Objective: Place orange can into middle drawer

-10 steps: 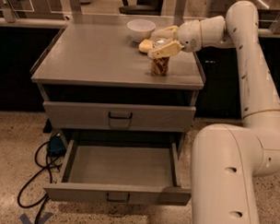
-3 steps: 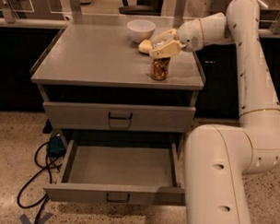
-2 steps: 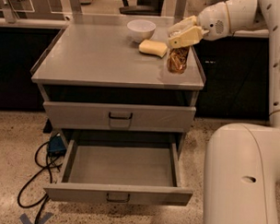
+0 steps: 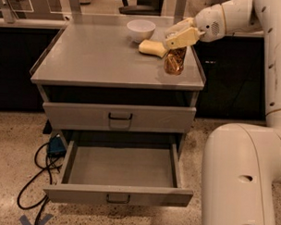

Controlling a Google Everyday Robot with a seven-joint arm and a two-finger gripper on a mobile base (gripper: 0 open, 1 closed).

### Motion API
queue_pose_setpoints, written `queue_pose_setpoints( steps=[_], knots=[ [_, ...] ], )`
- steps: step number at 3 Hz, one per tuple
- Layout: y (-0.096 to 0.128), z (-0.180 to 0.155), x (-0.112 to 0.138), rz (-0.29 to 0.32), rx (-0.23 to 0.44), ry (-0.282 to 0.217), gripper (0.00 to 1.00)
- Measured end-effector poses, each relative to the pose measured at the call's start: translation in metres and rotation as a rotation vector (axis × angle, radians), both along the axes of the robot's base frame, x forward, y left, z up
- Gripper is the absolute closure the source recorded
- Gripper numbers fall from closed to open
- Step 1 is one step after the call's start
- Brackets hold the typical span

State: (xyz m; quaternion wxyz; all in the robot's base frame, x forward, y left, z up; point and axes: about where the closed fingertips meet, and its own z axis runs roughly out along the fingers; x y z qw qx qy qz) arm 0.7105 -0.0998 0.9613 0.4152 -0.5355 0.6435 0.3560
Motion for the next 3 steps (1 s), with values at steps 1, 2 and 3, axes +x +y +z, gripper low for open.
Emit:
queue_pose_setpoints(
  steps=[1, 2, 3],
  knots=[
    [0.002, -0.002, -0.022, 0.028, -0.046, 0.096, 1.00],
    [-0.008, 0.016, -0.061, 0.022, -0.099, 0.199, 1.00],
    [-0.017, 0.051, -0.108, -0.010, -0.152, 0.232, 1.00]
  ],
)
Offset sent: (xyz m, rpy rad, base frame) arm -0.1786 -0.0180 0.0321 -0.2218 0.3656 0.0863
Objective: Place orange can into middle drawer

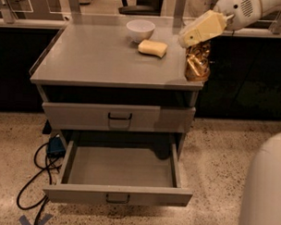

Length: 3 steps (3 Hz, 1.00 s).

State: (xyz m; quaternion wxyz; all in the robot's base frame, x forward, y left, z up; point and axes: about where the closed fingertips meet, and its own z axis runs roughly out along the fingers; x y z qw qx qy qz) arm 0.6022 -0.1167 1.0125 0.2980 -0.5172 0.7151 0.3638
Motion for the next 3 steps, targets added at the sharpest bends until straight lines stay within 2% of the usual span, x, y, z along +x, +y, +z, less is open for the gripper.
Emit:
queue_pose_setpoints(
  steps=[1, 2, 3],
  knots=[
    [0.008, 0.018, -0.014, -0.013, -0.001, -0.021, 1.00],
    [0.010, 0.031, -0.014, -0.052, 0.087, -0.089, 1.00],
    [0.016, 0.077, -0.055, -0.082, 0.221, -0.253, 1.00]
  ],
)
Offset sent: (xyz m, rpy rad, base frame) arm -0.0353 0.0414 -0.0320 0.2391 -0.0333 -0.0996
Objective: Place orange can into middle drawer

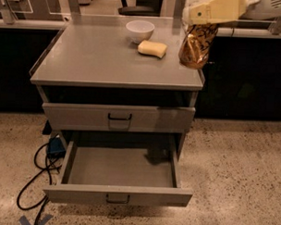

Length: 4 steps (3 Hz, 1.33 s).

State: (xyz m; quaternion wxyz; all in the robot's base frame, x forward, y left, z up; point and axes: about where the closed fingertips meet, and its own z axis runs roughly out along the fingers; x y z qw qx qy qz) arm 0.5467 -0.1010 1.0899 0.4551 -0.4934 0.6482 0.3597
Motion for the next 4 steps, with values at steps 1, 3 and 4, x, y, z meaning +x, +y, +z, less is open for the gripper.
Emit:
queue_pose_setpoints(
  steps=[1, 3, 4],
  knots=[
    [-0.001, 0.003, -0.011, -0.033, 0.023, -0.056, 1.00],
    [0.004, -0.019, -0.009, -0.061, 0.022, -0.080, 1.00],
    [0.016, -0.056, -0.012, -0.117, -0.035, -0.194, 1.00]
  ],
)
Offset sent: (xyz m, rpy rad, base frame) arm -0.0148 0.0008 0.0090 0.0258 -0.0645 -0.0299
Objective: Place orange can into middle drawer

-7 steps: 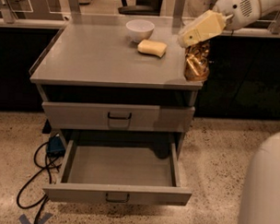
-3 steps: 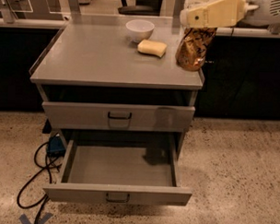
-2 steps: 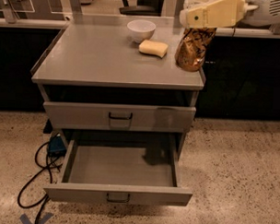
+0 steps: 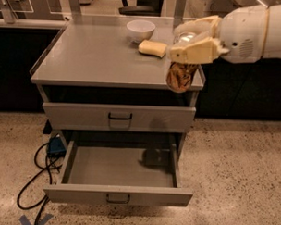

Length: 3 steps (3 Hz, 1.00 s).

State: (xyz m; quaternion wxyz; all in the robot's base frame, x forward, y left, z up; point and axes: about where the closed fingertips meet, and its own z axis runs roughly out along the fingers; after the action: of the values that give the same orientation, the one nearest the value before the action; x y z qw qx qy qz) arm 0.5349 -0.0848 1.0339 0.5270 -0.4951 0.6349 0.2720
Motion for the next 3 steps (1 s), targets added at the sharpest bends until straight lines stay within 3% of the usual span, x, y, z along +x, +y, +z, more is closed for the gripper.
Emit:
queue_pose_setpoints(
  steps=[1, 2, 3],
  knots=[
    [0.025, -0.041, 0.002, 0.028, 0.091, 0.024, 1.00],
    [0.025, -0.041, 0.002, 0.028, 0.091, 0.024, 1.00],
    [0.023, -0.007, 0.001, 0.009, 0.036, 0.009, 1.00]
  ],
)
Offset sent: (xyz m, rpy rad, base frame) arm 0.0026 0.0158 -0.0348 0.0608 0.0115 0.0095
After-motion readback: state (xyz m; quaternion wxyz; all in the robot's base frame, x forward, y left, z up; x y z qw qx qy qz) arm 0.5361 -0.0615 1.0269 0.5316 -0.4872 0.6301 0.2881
